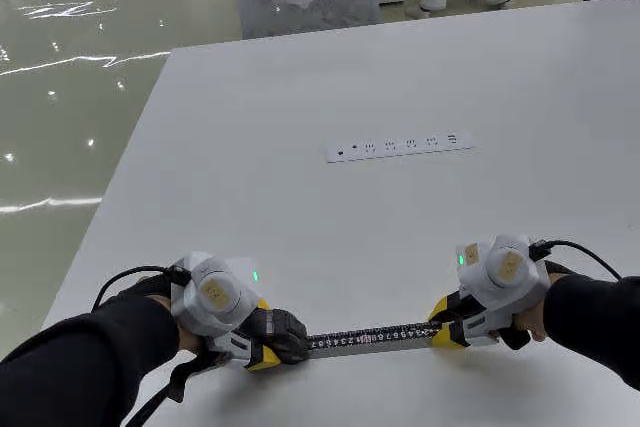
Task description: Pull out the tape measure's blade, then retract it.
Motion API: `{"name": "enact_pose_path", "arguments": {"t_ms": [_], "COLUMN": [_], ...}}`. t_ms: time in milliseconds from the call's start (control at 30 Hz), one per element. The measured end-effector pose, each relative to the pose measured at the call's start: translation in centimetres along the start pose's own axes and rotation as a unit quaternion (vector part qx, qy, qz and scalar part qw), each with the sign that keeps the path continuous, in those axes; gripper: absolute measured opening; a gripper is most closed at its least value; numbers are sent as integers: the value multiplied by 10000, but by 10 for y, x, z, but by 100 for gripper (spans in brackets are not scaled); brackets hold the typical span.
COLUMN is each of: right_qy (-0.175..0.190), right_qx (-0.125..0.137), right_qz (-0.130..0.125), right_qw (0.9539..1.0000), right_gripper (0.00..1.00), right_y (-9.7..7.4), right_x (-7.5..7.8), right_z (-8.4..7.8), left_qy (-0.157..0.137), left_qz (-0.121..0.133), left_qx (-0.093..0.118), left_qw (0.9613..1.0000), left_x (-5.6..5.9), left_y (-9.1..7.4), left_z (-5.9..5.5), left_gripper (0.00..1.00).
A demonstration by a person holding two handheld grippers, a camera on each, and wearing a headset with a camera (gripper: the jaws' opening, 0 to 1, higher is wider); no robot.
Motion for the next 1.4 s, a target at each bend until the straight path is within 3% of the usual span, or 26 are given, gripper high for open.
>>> {"name": "enact_pose_path", "arguments": {"t_ms": [1400], "right_qy": [63], "right_qx": [-72], "right_qz": [-36], "right_qw": [9999], "right_gripper": [9], "right_y": [-12], "right_x": [4], "right_z": [-13], "left_qy": [-1], "left_qz": [15], "left_qx": [-3], "left_qw": [10000], "left_x": [0], "left_y": [0], "left_z": [0], "left_gripper": [31]}}
Point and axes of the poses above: the centre of the closed fingertips' face, and the gripper's own axes: y roughly forward along the fingers, x roughly to its right, z roughly out of its top, the point moved 1 cm from there along -y, roughly backward along the fingers, and after that the axes turned 4 degrees about -z, right-handed, at the moved point
